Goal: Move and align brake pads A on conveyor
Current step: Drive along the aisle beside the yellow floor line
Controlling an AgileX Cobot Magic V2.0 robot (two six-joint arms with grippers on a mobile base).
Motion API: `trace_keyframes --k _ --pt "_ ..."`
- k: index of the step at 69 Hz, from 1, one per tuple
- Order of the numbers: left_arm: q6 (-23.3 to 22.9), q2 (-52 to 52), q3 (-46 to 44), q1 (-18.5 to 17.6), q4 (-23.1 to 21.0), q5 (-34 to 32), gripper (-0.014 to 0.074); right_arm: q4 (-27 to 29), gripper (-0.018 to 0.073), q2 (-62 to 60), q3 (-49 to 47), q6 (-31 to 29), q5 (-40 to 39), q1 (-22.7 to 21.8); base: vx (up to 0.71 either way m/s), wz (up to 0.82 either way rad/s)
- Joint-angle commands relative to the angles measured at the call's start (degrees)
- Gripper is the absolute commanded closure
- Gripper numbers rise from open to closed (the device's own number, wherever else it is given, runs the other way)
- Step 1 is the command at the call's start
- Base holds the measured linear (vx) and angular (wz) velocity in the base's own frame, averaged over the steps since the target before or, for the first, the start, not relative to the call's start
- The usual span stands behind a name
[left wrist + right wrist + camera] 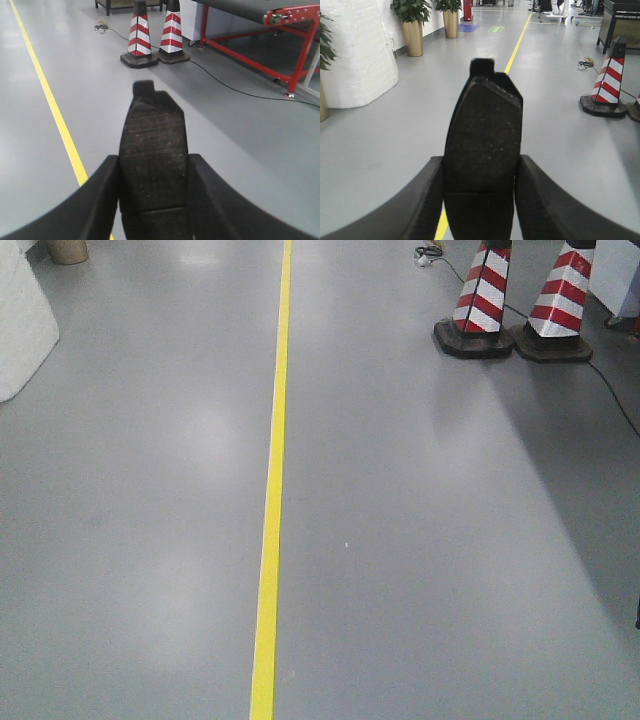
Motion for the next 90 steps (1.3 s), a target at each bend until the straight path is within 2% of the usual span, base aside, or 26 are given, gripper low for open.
trace_keyframes --k 1,90 --pt "0.07 0.87 -1.65 -0.16 0.14 -5.6 0.0602 0.26 0.0564 0.41 -1.51 -0.39 -5.31 -0.41 0.75 -0.04" --pt "0.07 0.87 -1.65 -0.16 0.14 -5.6 0.0602 0.26 0.0564 0.47 -1.51 -0.39 -5.23 -0.41 0.76 -0.03"
